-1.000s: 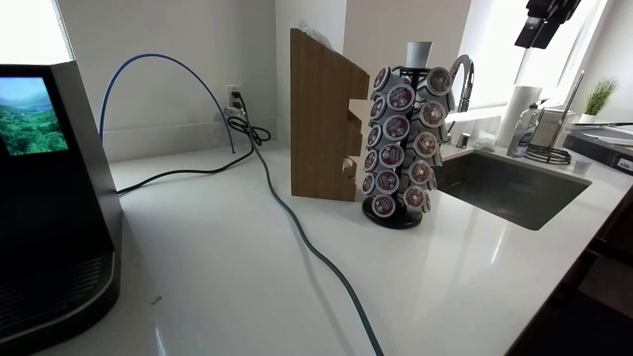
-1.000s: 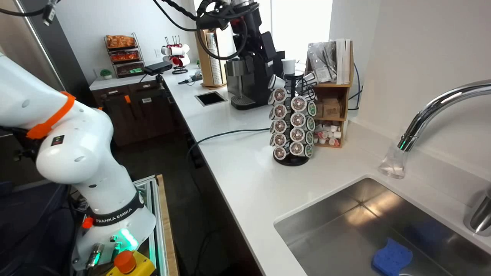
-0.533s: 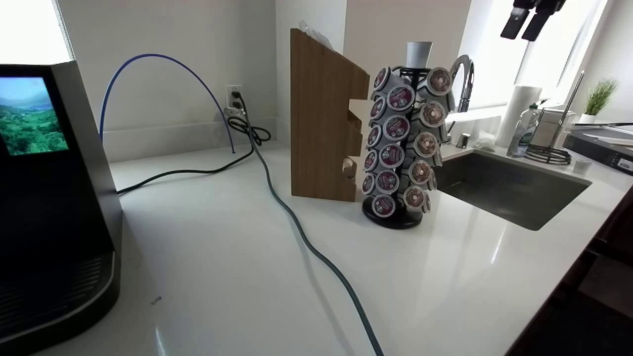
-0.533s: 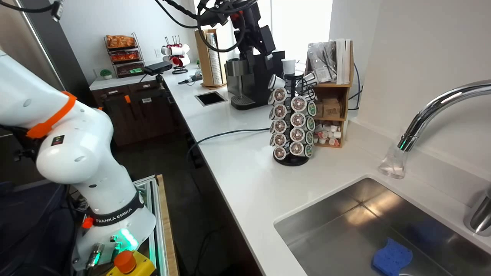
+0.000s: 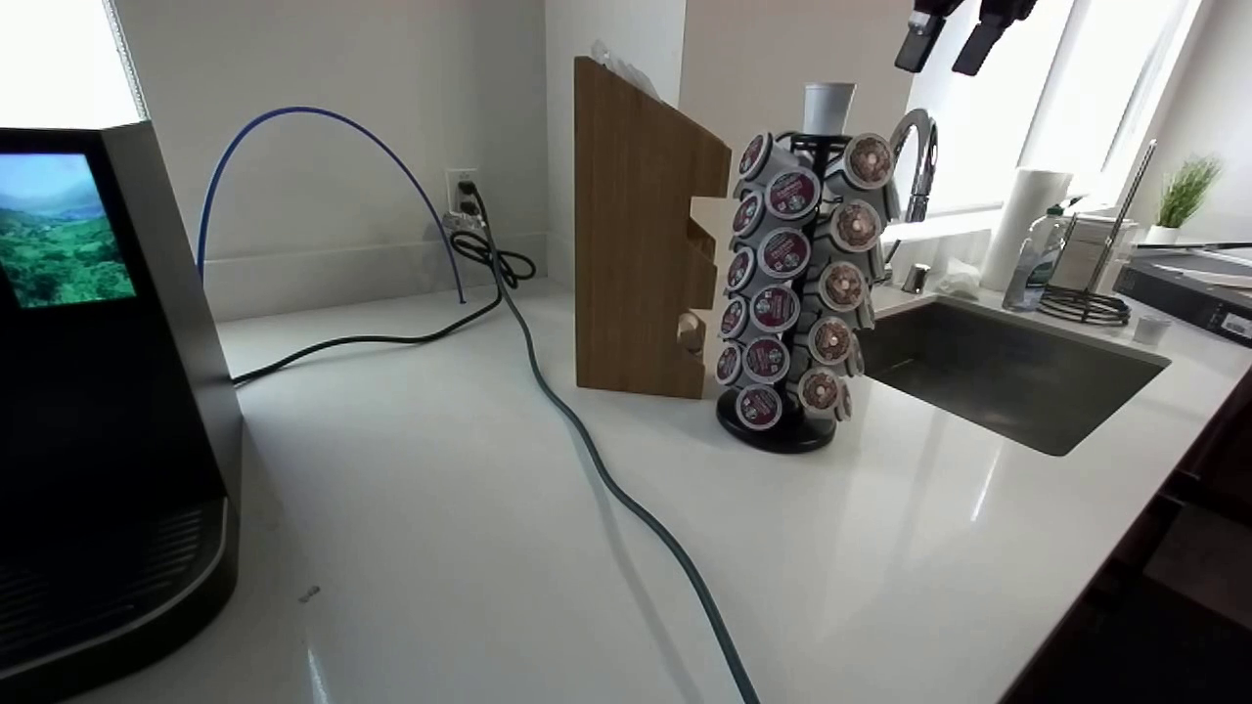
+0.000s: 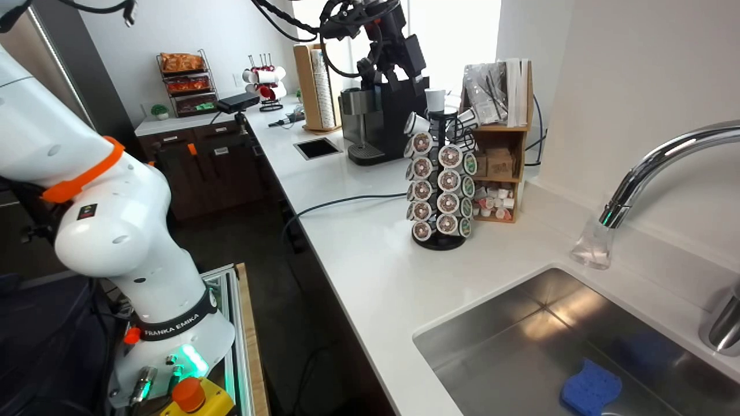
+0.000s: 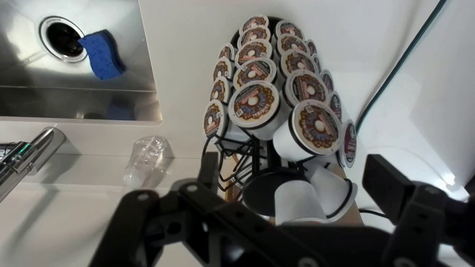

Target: Remove the container from the top of the rack and put inside a slot in the rack

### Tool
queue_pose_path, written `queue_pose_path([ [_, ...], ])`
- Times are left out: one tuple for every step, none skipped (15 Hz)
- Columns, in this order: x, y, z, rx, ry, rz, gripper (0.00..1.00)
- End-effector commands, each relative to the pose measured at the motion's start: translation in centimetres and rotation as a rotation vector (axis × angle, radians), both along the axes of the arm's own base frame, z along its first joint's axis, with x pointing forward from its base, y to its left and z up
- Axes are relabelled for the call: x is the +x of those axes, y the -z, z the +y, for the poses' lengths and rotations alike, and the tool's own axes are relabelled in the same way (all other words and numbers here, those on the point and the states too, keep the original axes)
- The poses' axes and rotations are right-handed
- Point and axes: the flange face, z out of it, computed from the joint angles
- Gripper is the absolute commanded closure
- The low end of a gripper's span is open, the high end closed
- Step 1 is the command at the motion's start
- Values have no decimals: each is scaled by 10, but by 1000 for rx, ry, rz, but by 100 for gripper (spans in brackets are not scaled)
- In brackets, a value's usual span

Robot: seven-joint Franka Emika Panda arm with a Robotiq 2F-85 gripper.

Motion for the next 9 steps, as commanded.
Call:
queue_pose_path([
  [25, -1, 9, -11, 23, -28, 0],
  [31, -2, 11, -7, 21, -30, 0],
  [35, -1, 12, 0, 20, -26, 0],
  [39, -2, 14, 8, 20, -26, 0],
  [42, -2, 16, 12, 17, -24, 0],
  [47, -1, 17, 6, 23, -38, 0],
  [50, -1, 17, 3, 24, -41, 0],
  [54, 0, 17, 3, 29, -43, 0],
  [57, 1, 16, 14, 31, -40, 0],
])
